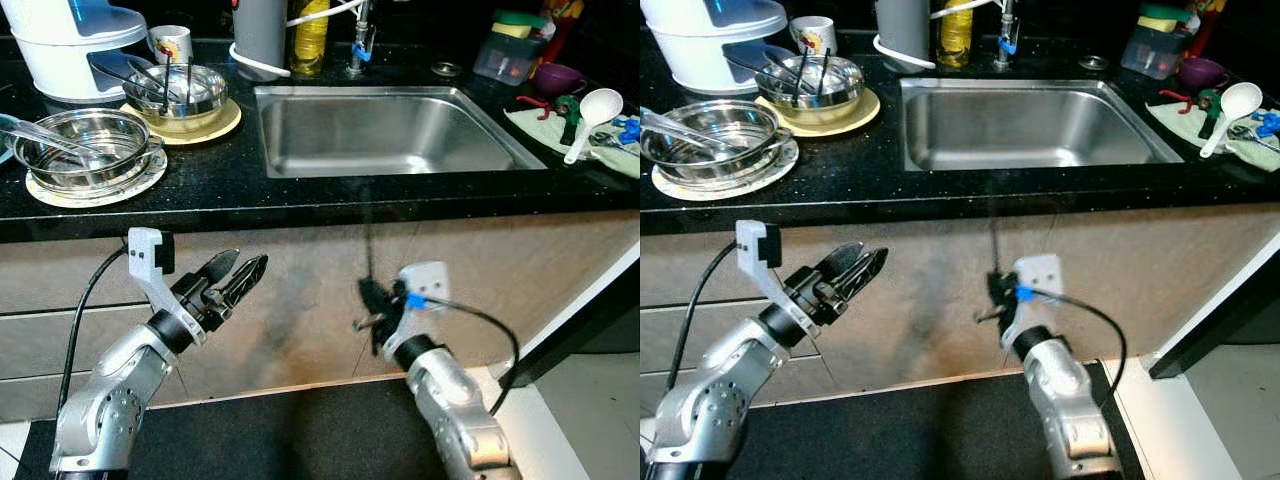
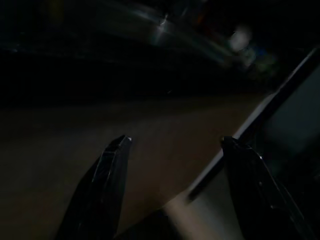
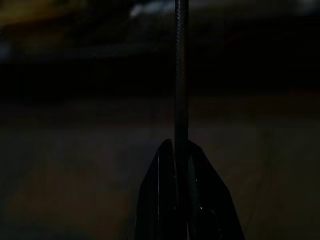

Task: Kitchen organization

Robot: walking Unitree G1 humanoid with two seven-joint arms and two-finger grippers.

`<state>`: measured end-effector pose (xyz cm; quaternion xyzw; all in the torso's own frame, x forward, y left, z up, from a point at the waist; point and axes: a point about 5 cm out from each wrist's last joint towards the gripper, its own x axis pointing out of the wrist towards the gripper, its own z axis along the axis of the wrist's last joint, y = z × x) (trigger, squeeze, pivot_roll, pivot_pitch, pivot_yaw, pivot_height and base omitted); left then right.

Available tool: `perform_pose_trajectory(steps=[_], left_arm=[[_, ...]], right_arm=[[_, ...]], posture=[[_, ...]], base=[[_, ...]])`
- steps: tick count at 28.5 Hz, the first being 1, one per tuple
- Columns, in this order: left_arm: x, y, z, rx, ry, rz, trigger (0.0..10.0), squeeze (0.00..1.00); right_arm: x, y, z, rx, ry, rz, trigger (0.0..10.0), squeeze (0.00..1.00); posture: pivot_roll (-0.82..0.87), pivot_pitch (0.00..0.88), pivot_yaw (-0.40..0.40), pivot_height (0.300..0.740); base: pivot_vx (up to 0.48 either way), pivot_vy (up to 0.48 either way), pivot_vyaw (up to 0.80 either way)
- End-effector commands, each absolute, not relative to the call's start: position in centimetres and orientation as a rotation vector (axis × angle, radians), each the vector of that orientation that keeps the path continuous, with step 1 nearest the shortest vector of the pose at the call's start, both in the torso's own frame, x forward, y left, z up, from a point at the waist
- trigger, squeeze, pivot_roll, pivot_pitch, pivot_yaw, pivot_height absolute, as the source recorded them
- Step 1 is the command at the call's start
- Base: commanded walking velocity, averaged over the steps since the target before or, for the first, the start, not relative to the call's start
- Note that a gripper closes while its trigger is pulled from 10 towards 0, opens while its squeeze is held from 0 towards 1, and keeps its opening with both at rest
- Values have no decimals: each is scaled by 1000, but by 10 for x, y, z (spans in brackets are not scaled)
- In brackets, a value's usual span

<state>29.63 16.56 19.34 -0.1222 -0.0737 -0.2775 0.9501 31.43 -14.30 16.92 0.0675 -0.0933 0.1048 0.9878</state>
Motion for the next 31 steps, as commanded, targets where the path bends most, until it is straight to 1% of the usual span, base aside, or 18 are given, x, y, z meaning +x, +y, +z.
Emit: perform_pose_trajectory(steps=[1,3,4,6,10,11,12,13,14,18,19,22,23,27,31], left_arm=[[297,159,187,-173,-88,-529,10000,0],[303,155,195,-132,-96,-443,10000,0],[303,155,195,-132,-96,-443,10000,0],[309,151,203,-106,-100,-390,10000,0],[312,147,212,-110,-128,-397,10000,0],[313,146,214,-120,-138,-401,10000,0],[314,146,214,-173,-157,-409,10000,0],[314,146,214,-173,-157,-409,10000,0],[313,146,214,-140,-175,-378,10000,0],[314,144,216,-81,-192,-353,10000,0],[315,143,222,-41,-200,-347,10000,0],[319,141,233,-6,-197,-341,10000,0],[320,140,246,48,-255,-332,10000,0],[326,137,264,120,-308,-353,10000,0],[331,132,273,119,-354,-368,10000,0]], right_arm=[[315,-156,187,134,-275,147,10000,0],[318,-164,203,109,-323,125,10000,0],[318,-164,203,109,-323,125,10000,0],[321,-167,217,95,-352,131,10000,0],[323,-166,228,81,-376,144,10000,0],[323,-166,230,85,-380,149,10000,0],[323,-164,232,96,-382,163,10000,0],[323,-164,232,96,-382,163,10000,0],[323,-160,230,101,-376,172,10000,0],[323,-159,230,101,-375,175,10000,0],[323,-159,235,103,-389,173,10000,0],[324,-162,248,111,-427,164,10000,0],[325,-166,258,116,-452,158,10000,0],[329,-172,273,100,-477,144,10000,0],[331,-174,280,81,-491,144,10000,0]], posture=[[-90,145,-41,740],[-90,145,-41,740],[-90,145,-41,740],[-96,139,-42,740],[-98,136,-45,740],[-98,136,-45,740],[-100,140,-48,740],[-100,140,-48,740],[-100,147,-52,740],[-100,151,-54,740],[-100,151,-54,740],[-100,154,-55,740],[-100,154,-55,740],[-100,152,-54,740],[-100,149,-54,740]], base=[[0,0,0],[0,0,0],[0,0,0],[0,0,0],[0,0,0],[0,0,0],[0,0,0],[0,0,0],[0,0,0],[0,0,0],[0,0,0],[0,0,0],[0,0,0],[0,0,0],[0,0,0]])
